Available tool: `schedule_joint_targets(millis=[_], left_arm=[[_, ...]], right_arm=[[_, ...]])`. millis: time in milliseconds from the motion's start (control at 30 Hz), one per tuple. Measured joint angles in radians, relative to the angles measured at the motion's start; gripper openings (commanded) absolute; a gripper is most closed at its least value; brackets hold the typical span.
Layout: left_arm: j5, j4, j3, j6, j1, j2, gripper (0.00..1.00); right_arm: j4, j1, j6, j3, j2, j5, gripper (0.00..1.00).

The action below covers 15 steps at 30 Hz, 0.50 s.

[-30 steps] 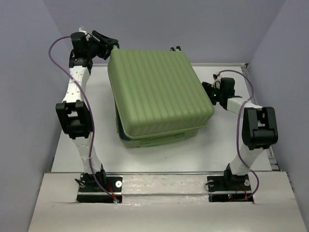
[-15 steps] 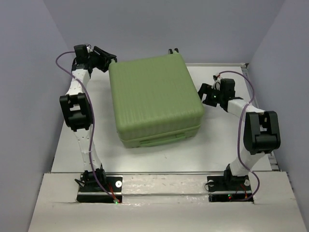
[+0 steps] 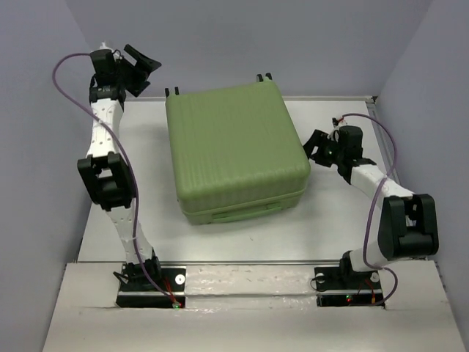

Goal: Pack the luggage

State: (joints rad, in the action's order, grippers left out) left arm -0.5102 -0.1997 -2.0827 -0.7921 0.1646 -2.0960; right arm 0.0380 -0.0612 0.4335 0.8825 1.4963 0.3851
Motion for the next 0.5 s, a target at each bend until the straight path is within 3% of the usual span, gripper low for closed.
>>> schedule_joint_targets(millis=[67, 133, 233, 267, 333, 367, 433, 500], left_arm=[[0.075, 0.008, 0.081, 0.050, -0.004, 0.145, 0.99], [0.177, 0.025, 0.267, 0.105, -0.041, 0.407, 0.99], [0.307, 0.125, 0.510, 0.179, -0.249, 0.817, 0.89], [0.325, 0.166, 0.583, 0.194, -0.295, 0.916, 0.79], [0.347, 0.247, 0.742, 0.209, -0.519, 1.107, 0.61], [0.387, 0.276, 0.821, 0.217, -0.591, 1.184, 0.45], [0.465, 0.304, 0.946, 0.220, -0.729, 1.298, 0.33], [0.548, 0.313, 1.030, 0.227, -0.912, 1.305, 0.27]], right_arm=[[0.000, -0.011, 0.023, -0.020, -0.052, -0.031, 0.67], [0.017, -0.016, 0.048, -0.045, -0.099, -0.055, 0.61], [0.044, -0.019, 0.080, -0.101, -0.158, -0.095, 0.50], [0.048, -0.019, 0.084, -0.119, -0.175, -0.106, 0.48], [0.061, -0.019, 0.104, -0.208, -0.243, -0.156, 0.39], [0.059, -0.019, 0.111, -0.249, -0.277, -0.175, 0.36], [0.059, -0.019, 0.130, -0.325, -0.335, -0.216, 0.26], [0.051, -0.019, 0.148, -0.403, -0.402, -0.235, 0.20]])
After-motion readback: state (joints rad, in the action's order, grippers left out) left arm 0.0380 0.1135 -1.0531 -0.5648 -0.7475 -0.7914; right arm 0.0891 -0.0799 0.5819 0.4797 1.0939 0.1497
